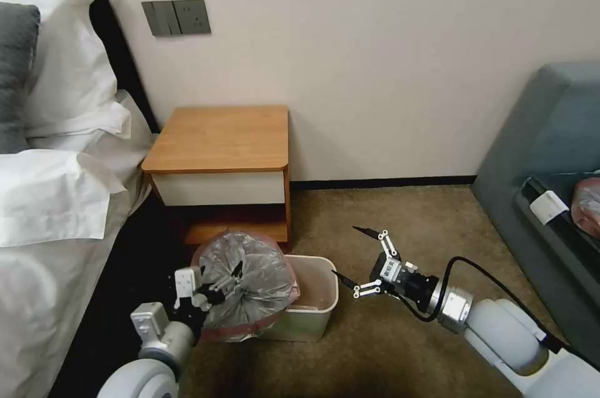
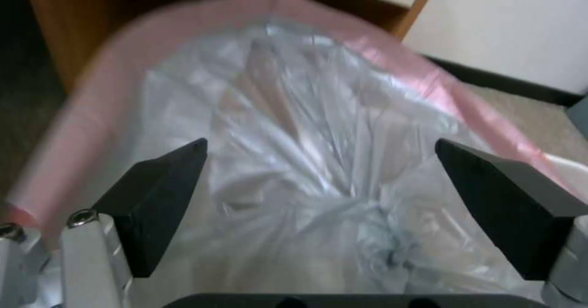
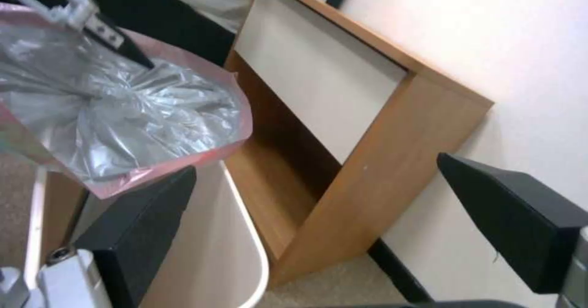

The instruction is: Pick up the garbage bag from the table and place it over the trash can.

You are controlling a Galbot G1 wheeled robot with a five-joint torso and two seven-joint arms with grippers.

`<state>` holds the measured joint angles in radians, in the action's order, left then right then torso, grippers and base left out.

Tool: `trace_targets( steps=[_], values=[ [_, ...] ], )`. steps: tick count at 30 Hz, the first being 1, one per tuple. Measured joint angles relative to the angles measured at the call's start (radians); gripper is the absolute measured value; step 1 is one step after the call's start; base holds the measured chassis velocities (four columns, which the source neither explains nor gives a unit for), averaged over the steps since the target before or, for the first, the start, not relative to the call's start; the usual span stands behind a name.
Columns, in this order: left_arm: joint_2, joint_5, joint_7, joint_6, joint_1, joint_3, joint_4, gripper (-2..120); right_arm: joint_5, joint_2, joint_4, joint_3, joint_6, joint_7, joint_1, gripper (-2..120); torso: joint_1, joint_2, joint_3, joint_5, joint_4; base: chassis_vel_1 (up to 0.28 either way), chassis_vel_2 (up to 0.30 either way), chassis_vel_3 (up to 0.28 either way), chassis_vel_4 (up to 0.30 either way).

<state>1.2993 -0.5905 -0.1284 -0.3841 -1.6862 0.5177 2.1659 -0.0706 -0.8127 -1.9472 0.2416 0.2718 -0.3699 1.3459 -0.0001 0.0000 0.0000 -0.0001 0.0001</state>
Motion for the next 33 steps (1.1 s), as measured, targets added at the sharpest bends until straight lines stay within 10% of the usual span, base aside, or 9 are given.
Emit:
trace_targets(
  steps=[18,33],
  values=[
    [0.045,-0.022,-0.066,0.041,0.033,-0.017,-0.006,93,0.006,-0.009,0.029,-0.012,0.017,-0.009,-0.015,100,0.0,0.0,0.0,0.0001,0.0,0.0,0.0,0.0,0.0],
    [0.044,-0.125,-0.116,-0.128,0.069,-0.016,-0.028,95,0.007,-0.024,0.04,-0.014,0.028,-0.008,-0.009,100,0.0,0.0,0.0,0.0001,-0.0001,0.0,0.0,0.0,0.0]
  ],
)
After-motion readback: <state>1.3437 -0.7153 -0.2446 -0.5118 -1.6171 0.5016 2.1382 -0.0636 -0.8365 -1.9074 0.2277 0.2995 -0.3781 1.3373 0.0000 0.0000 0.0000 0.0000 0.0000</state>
